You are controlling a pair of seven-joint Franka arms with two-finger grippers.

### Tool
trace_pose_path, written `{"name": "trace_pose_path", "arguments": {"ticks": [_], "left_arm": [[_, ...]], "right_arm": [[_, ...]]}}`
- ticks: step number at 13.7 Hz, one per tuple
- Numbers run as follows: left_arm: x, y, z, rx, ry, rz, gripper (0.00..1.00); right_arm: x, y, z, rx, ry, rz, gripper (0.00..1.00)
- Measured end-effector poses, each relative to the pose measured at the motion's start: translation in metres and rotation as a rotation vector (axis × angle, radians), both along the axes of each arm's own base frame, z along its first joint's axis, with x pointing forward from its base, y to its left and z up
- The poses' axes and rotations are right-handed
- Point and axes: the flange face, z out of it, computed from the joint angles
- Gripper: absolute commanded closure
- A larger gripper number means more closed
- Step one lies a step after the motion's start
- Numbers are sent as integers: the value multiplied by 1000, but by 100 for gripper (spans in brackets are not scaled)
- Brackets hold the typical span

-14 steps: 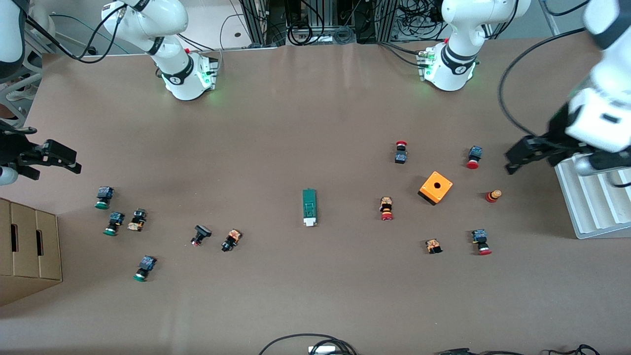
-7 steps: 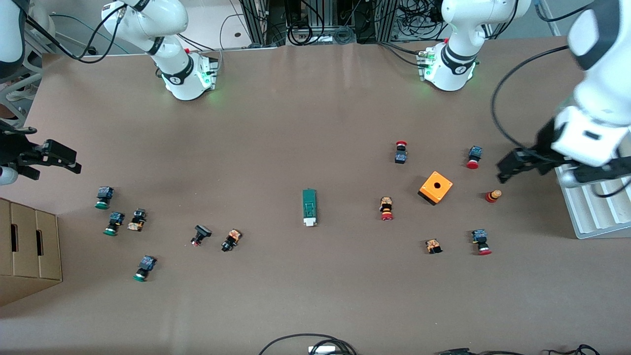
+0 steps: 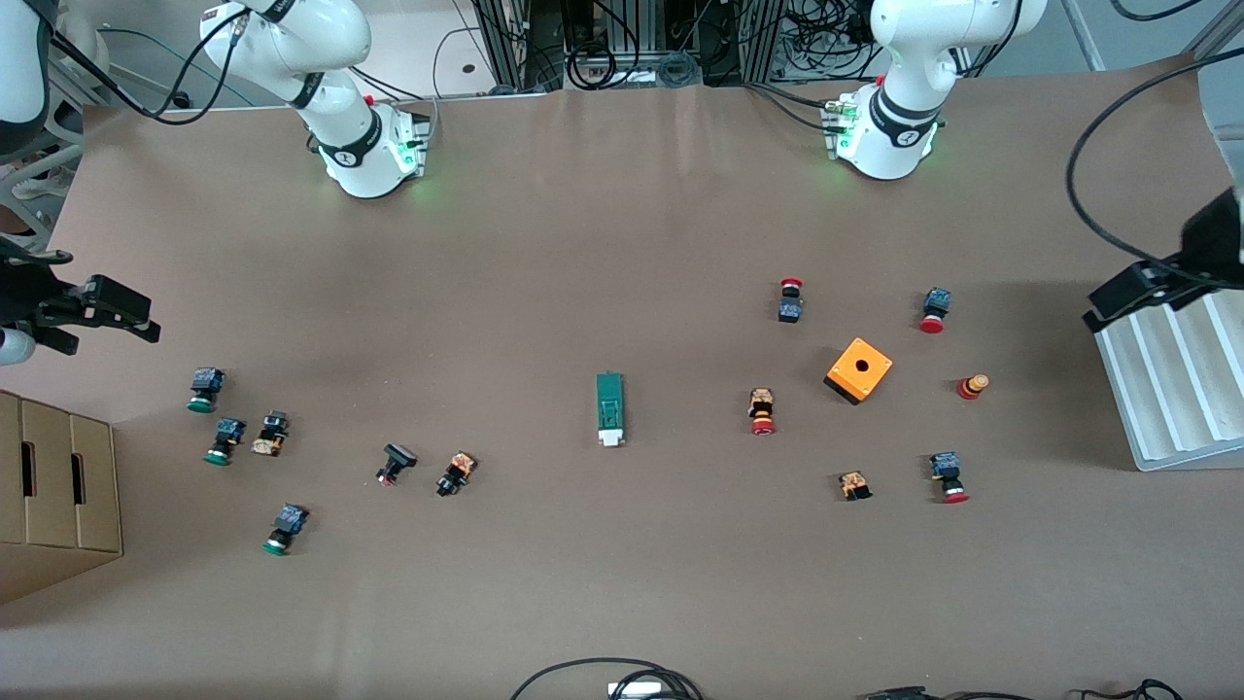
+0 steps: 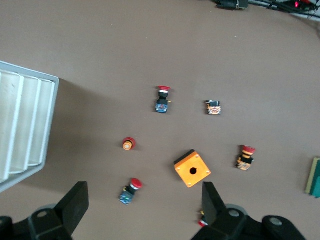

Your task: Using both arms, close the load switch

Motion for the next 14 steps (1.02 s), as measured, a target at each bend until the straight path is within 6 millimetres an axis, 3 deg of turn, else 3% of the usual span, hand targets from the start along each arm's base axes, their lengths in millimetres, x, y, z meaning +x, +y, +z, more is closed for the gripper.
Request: {"name": "trace_pose_path", "arguments": {"ticks": [14], "left_arm": [[-6, 19, -4, 3, 48, -11, 0]], "right_arm": [[0, 0, 0, 0, 0, 0, 0]]}}
